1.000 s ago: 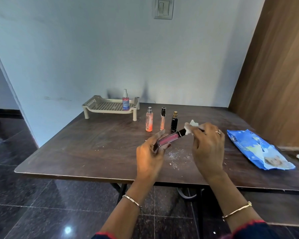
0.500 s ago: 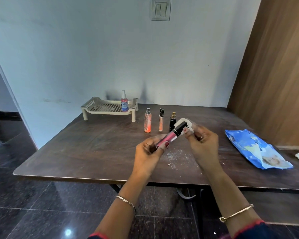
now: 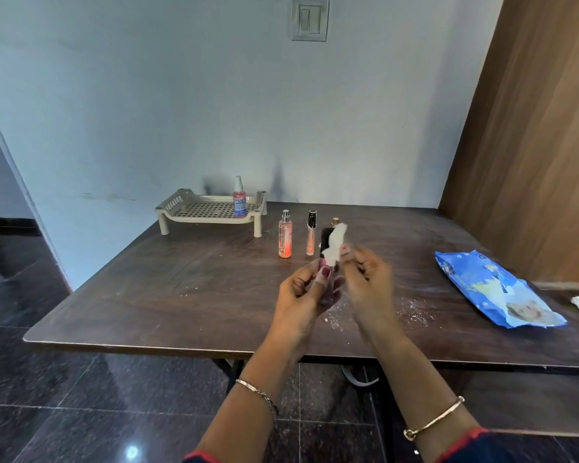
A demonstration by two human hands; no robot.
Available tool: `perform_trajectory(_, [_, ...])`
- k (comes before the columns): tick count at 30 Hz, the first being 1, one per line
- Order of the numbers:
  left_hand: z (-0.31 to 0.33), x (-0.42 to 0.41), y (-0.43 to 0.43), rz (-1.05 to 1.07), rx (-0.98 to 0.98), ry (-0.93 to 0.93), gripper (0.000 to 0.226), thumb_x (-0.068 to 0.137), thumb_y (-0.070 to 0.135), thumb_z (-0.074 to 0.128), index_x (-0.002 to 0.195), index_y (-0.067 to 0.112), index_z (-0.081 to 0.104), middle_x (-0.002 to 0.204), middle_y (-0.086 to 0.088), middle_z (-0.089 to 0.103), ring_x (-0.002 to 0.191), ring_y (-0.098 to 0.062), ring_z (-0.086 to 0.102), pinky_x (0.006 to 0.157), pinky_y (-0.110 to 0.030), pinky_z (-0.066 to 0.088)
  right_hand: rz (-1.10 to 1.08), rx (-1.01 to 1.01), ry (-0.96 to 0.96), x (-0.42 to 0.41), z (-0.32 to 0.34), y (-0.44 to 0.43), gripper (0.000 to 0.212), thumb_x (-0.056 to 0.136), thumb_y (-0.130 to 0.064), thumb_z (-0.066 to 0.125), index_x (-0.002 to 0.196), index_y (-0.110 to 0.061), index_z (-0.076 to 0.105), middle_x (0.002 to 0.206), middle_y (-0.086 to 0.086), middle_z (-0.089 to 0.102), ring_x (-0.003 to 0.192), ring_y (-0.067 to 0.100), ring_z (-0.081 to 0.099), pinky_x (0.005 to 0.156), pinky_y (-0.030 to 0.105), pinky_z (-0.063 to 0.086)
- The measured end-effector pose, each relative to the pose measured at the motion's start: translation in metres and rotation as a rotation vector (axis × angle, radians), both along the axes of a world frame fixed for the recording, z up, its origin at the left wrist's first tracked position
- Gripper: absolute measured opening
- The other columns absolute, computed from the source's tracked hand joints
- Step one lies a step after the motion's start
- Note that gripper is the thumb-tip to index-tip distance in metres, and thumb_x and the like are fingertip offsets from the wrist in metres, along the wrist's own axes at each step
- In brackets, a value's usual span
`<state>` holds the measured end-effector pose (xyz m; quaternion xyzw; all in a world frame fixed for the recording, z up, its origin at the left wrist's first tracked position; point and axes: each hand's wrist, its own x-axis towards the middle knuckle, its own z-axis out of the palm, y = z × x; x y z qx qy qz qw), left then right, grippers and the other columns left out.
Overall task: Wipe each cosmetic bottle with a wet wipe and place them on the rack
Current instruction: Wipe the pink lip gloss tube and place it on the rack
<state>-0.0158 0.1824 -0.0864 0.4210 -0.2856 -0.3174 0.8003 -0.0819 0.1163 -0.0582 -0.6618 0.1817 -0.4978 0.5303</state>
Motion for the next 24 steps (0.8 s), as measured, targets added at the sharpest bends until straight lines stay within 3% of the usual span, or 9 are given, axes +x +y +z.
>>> perform_trajectory(2, [0.001,0.0,-0.001,-0.005,-0.03,0.048,0.026,0.094,0.014,0.052,0.113,0.001,0.063,0.087,-0.007,0.069,0.076,-0.012,0.064,0.071,-0.028,0.055,-0.132,-0.172,0.107,0.005,-0.01,0.001,0.013,0.092,-0.019,0.06,0.091,-0.022,0.072,0.086,-0.003,0.064,0.081,0.016,0.064,0.067,0.029,0.049])
perform_trajectory(6, [0.003,0.001,0.001,-0.039,-0.088,0.211,0.018,0.087,0.01,0.056,0.098,0.006,0.07,0.086,-0.011,0.062,0.079,-0.018,0.056,0.07,-0.028,0.053,-0.266,-0.395,0.25,0.001,-0.016,0.006,0.019,0.085,-0.016,0.066,0.101,-0.021,0.074,0.083,-0.01,0.06,0.083,0.013,0.058,0.069,0.01,0.04])
perform_trajectory(8, [0.004,0.002,0.002,-0.059,-0.117,0.294,0.021,0.081,0.006,0.061,0.1,0.006,0.069,0.092,-0.014,0.058,0.083,-0.02,0.054,0.071,-0.026,0.052,-0.305,-0.461,0.29,-0.003,-0.017,0.014,0.021,0.082,-0.017,0.067,0.101,-0.023,0.074,0.083,-0.008,0.061,0.08,0.013,0.057,0.073,0.022,0.046])
perform_trajectory(10, [0.005,0.006,0.002,-0.072,-0.142,0.382,0.024,0.088,-0.002,0.052,0.109,0.002,0.065,0.103,-0.015,0.063,0.089,-0.022,0.059,0.075,-0.027,0.055,-0.369,-0.539,0.332,-0.007,-0.021,0.022,0.018,0.08,-0.022,0.066,0.096,-0.022,0.074,0.081,-0.009,0.06,0.076,0.013,0.057,0.072,0.034,0.047])
perform_trajectory(12, [0.006,0.01,0.002,-0.097,-0.163,0.437,0.028,0.096,0.0,0.042,0.117,0.0,0.06,0.115,-0.013,0.067,0.095,-0.023,0.066,0.077,-0.03,0.058,-0.444,-0.658,0.383,-0.011,-0.028,0.027,0.014,0.081,-0.024,0.063,0.091,-0.019,0.071,0.081,-0.009,0.06,0.076,0.013,0.056,0.071,0.033,0.044])
perform_trajectory(14, [0.008,0.012,0.005,-0.122,-0.176,0.473,0.027,0.096,0.01,0.045,0.116,0.001,0.06,0.117,-0.012,0.067,0.094,-0.024,0.069,0.079,-0.034,0.058,-0.497,-0.764,0.402,-0.015,-0.034,0.029,0.014,0.082,-0.026,0.058,0.087,-0.018,0.068,0.083,-0.009,0.062,0.076,0.012,0.056,0.071,0.028,0.038])
perform_trajectory(17, [0.009,0.013,0.01,-0.153,-0.199,0.496,0.029,0.092,0.018,0.047,0.112,0.004,0.061,0.116,-0.013,0.067,0.093,-0.028,0.069,0.083,-0.039,0.055,-0.514,-0.785,0.42,-0.018,-0.035,0.027,0.011,0.082,-0.024,0.059,0.084,-0.018,0.068,0.082,-0.009,0.064,0.08,0.012,0.056,0.072,0.026,0.034])
perform_trajectory(21, [0.01,0.021,0.012,-0.165,-0.166,0.462,0.028,0.1,0.013,0.039,0.113,0.001,0.061,0.114,-0.015,0.067,0.09,-0.024,0.07,0.065,-0.03,0.059,-0.519,-0.757,0.421,-0.011,-0.019,0.021,0.01,0.079,-0.019,0.063,0.085,-0.018,0.07,0.082,-0.007,0.065,0.08,0.013,0.055,0.074,0.027,0.033])
perform_trajectory(24, [0.01,0.021,0.01,-0.188,-0.103,0.374,0.029,0.099,0.01,0.04,0.1,0.001,0.067,0.093,-0.015,0.072,0.075,-0.018,0.071,0.067,-0.029,0.06,-0.468,-0.677,0.44,0.006,0.002,0.009,0.018,0.085,-0.02,0.061,0.1,-0.018,0.072,0.094,-0.004,0.068,0.089,0.01,0.055,0.084,0.024,0.029])
